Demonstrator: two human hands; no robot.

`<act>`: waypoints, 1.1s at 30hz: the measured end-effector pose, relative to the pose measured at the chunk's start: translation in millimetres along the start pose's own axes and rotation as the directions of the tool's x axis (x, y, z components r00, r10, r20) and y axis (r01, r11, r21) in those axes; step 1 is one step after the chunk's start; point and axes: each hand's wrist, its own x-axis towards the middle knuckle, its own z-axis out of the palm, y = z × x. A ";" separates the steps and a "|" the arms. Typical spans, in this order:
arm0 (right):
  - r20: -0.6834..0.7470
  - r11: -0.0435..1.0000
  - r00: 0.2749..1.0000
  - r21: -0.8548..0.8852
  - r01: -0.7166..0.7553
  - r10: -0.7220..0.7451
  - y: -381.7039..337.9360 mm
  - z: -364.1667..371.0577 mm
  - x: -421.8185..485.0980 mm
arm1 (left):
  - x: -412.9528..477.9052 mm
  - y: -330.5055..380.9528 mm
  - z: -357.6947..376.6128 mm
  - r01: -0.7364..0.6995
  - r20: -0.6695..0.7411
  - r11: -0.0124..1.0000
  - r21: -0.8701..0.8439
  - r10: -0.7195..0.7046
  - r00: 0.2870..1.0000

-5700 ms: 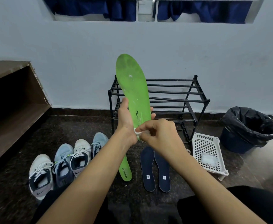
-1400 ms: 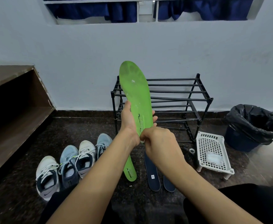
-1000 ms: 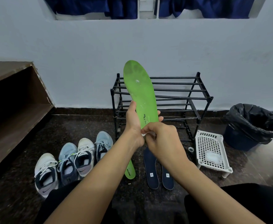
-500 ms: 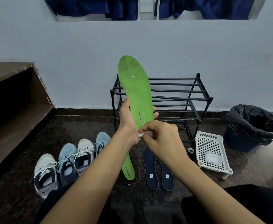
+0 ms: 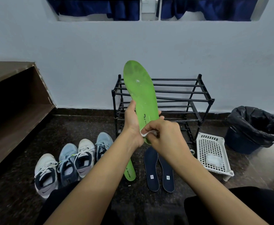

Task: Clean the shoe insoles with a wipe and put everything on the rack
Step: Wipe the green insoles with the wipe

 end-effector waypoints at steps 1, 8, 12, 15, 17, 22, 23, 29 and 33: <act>0.032 1.000 0.999 -0.026 -0.003 0.003 0.7 -1.6 0.3 | 0.0 1.9 -0.4 -0.001 0.002 1.000 -0.007 0.001 1.000; 0.074 0.994 0.996 -0.101 0.049 -0.042 3.0 -1.8 -2.8 | -0.3 2.3 -0.8 -0.004 -0.005 1.000 0.005 0.004 1.000; -0.013 0.999 0.999 0.023 0.041 -0.041 2.5 0.2 -3.1 | 0.6 1.0 -0.7 -0.038 -0.043 0.999 -0.009 0.037 0.998; -0.090 0.997 0.996 0.072 0.036 -0.030 0.7 -0.6 -0.5 | -3.5 -5.1 3.9 -0.016 -0.057 0.999 0.039 0.018 0.998; -0.112 0.999 0.993 0.026 0.041 -0.038 1.9 0.1 1.6 | -5.7 -10.4 7.3 0.014 -0.067 0.997 0.071 -0.009 0.998; -0.119 0.999 0.992 0.031 0.041 -0.037 2.4 0.4 -1.9 | -4.2 -5.7 7.1 0.027 -0.048 0.999 0.045 -0.025 0.999; -0.102 0.998 0.994 0.044 0.041 -0.036 1.2 -1.3 -1.7 | -4.0 -2.9 6.5 0.025 -0.038 0.999 0.030 -0.024 0.999; 0.092 0.999 0.996 -0.034 0.008 -0.005 3.6 -6.0 0.5 | -2.0 6.1 0.7 0.034 -0.002 0.999 -0.012 -0.034 0.999; 0.075 0.996 0.997 -0.089 0.024 -0.017 5.5 -0.5 -1.9 | -1.5 1.9 0.3 0.015 -0.016 1.000 0.000 -0.015 1.000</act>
